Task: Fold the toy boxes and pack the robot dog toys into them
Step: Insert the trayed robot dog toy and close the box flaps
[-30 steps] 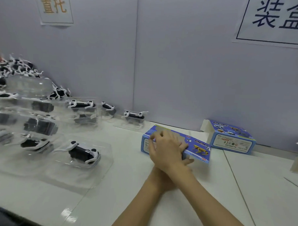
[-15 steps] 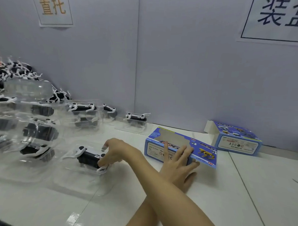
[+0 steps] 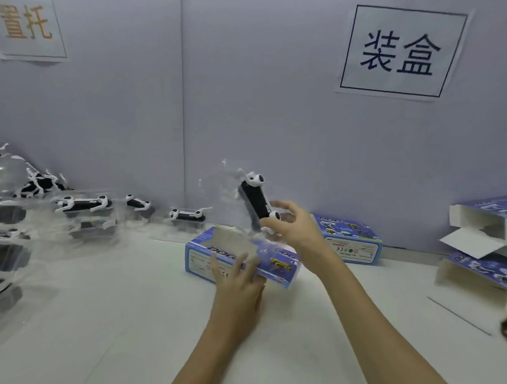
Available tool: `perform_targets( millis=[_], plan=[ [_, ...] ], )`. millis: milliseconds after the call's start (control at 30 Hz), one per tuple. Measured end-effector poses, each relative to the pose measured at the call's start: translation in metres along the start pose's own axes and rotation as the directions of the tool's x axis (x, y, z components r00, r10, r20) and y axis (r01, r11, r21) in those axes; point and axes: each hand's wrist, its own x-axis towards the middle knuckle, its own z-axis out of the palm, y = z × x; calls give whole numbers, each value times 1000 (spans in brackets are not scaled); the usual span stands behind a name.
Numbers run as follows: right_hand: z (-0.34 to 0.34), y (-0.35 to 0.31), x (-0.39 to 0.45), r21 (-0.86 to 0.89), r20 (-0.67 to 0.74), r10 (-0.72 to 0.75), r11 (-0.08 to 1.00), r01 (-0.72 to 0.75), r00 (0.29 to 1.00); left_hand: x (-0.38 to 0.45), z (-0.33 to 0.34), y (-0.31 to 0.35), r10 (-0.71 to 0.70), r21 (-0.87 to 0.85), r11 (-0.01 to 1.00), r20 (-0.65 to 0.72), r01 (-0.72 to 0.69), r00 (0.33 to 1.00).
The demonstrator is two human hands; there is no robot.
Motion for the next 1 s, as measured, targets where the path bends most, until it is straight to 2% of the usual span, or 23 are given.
perform_targets(
  millis=[133, 233, 300, 400, 600, 667, 767, 833, 900, 1000],
  plan=[
    [-71, 36, -22, 18, -112, 100, 995, -99, 989, -1, -3, -11, -138, -85, 988, -86, 131, 987],
    [-94, 69, -39, -67, -183, 172, 980, -187, 968, 1, -2, -14, -172, -175, 975, -216, 136, 961],
    [-99, 84, -47, -98, -239, 206, 967, -235, 949, 2, 0, -16, -215, -237, 959, -244, 156, 946],
    [-107, 92, -50, -89, -286, 209, 966, -242, 935, 2, 1, -20, -256, -310, 934, -244, 175, 935],
    [-120, 91, -51, -203, -299, 167, 951, -234, 939, 3, 0, -25, -215, -327, 937, -273, 120, 937],
    [-121, 94, -52, -183, -328, 186, 949, -256, 926, 2, -1, -27, -215, -350, 930, -278, 109, 936],
    [-127, 97, -54, -130, -391, 221, 948, -291, 894, 0, -3, -29, -266, -590, 798, -165, 121, 950],
    [-131, 94, -59, -112, -333, 260, 943, -312, 906, -1, -4, -29, -236, -662, 736, -52, 143, 970],
    [-132, 90, -65, -123, -215, 286, 941, -316, 934, -2, -4, -29, -214, -673, 724, -7, 154, 977],
    [-129, 80, -74, -301, -45, 256, 918, -257, 966, -1, -6, -28, -201, -664, 731, 10, 157, 980]
  ],
)
